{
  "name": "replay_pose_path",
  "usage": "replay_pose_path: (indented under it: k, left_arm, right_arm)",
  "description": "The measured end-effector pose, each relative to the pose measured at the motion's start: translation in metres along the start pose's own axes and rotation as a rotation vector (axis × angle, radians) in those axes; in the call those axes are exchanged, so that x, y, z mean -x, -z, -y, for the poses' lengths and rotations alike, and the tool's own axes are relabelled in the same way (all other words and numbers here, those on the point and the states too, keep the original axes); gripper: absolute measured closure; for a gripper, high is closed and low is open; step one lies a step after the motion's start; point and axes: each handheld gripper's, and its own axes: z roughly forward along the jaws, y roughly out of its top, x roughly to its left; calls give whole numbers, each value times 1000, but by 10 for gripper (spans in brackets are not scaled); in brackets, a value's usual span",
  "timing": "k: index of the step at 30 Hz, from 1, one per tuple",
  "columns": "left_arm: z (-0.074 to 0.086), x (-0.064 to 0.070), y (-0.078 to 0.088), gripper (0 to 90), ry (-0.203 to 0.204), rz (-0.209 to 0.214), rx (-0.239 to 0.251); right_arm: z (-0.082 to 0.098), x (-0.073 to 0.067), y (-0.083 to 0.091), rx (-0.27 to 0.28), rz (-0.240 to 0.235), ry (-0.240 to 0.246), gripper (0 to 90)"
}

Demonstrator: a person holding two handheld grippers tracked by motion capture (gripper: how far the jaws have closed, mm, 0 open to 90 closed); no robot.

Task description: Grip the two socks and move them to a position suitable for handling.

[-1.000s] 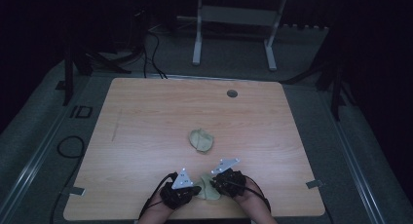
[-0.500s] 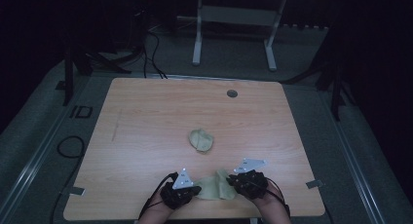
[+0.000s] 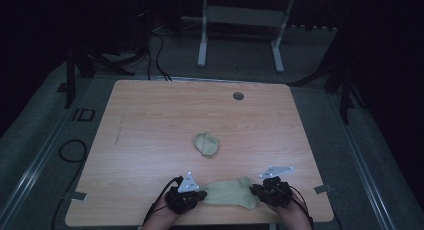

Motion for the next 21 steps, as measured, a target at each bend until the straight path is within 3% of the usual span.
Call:
replay_pose_path:
  k: [3,6,11,16,21]
  left_arm:
    - [0,0,0,891,0,0,4]
    - [0,0,0,890,-1,3,2]
    - [-1,1,-1,890,4,-2,-2]
    - [0,1,0,890,11,8,-2]
    - [0,3,-1,890,28,-4,9]
  right_arm:
    - [4,1,-2,-17,23,-7,744]
    - [5,1,1,6,56,-16,668]
    - [3,-13,4,44,26,8,720]
    - [5,-21,-13,-16,27,55,738]
    - [5,-16,-16,-25,54,74,746]
